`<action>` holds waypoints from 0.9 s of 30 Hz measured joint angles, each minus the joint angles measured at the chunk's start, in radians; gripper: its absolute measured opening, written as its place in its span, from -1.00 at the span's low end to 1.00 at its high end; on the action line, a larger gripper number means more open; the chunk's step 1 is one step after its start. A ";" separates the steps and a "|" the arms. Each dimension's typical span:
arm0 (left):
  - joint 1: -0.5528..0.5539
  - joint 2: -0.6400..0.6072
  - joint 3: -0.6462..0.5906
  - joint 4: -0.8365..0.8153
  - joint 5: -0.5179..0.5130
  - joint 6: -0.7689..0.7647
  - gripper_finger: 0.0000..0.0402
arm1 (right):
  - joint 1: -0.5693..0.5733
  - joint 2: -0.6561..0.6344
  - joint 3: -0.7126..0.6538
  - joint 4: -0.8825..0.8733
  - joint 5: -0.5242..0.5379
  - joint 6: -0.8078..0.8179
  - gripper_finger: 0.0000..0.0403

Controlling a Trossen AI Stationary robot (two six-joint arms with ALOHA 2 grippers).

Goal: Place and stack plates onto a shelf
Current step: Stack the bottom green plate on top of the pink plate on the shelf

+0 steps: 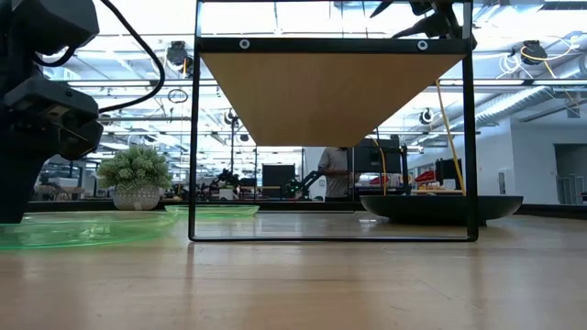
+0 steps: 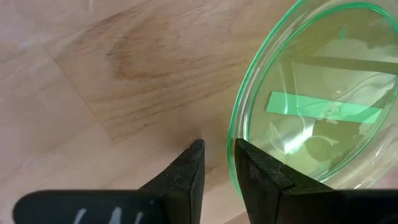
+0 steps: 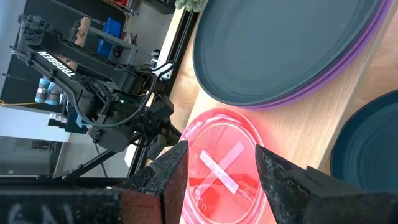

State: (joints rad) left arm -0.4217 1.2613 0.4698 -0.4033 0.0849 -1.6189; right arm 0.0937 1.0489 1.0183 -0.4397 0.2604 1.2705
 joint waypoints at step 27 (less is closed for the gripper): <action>0.000 0.002 0.000 0.060 -0.056 -0.025 -0.97 | 0.000 0.001 0.000 -0.006 0.000 -0.008 -0.16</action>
State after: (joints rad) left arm -0.4213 1.2636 0.4702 -0.3429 0.0294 -1.6442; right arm 0.0933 1.0496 1.0180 -0.4459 0.2607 1.2629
